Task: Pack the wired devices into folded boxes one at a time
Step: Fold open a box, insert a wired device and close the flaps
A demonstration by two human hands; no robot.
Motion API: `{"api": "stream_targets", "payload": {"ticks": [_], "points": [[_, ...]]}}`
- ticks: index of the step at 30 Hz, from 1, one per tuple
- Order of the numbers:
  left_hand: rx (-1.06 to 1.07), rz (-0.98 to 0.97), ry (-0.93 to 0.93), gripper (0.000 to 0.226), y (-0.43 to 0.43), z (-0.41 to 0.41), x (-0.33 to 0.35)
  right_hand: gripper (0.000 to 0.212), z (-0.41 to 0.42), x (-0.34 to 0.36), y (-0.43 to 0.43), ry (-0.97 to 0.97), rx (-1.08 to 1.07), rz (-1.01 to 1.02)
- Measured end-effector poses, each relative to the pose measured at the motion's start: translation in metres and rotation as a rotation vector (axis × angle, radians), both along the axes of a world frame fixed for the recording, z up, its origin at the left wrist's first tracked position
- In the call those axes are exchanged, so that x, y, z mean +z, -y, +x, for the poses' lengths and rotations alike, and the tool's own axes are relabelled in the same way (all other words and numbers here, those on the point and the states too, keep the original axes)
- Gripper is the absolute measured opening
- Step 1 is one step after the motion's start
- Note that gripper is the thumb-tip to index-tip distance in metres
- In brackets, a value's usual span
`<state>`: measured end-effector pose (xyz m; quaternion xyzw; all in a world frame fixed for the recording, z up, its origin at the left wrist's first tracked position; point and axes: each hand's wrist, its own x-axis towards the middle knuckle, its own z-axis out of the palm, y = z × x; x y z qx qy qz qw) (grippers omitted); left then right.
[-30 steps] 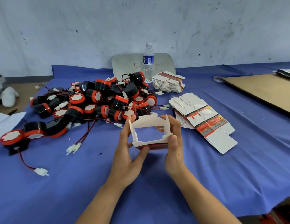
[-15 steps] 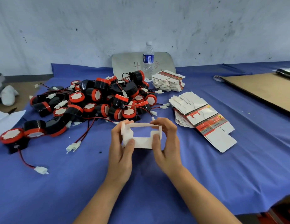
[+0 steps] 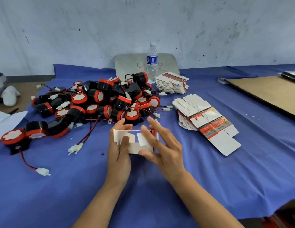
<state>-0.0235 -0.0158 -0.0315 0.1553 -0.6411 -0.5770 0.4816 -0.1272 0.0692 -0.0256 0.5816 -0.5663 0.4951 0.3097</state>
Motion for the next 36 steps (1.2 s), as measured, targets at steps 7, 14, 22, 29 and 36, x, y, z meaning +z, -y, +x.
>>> {"api": "stream_targets", "payload": {"ticks": [7, 14, 22, 29, 36], "points": [[0.016, -0.052, 0.058, 0.046, 0.0, -0.001, 0.0, 0.034, 0.001, -0.001, -0.001, 0.07, -0.008, -0.004], [0.06, -0.256, 0.186, 0.048, 0.001, -0.003, -0.003, 0.03, -0.002, 0.006, -0.006, 1.092, 0.428, 0.304], [0.006, -0.462, 0.26, 0.054, 0.001, -0.004, -0.006, 0.022, -0.002, 0.005, -0.005, 1.06, 0.361, 0.245], [0.014, -0.524, 0.21, 0.038, 0.002, -0.005, -0.005, 0.021, -0.002, 0.003, -0.003, 1.112, 0.349, 0.157], [0.073, -0.56, 0.191, 0.032, -0.003, -0.007, -0.005, 0.022, -0.002, 0.004, -0.004, 1.13, 0.362, 0.065]]}}
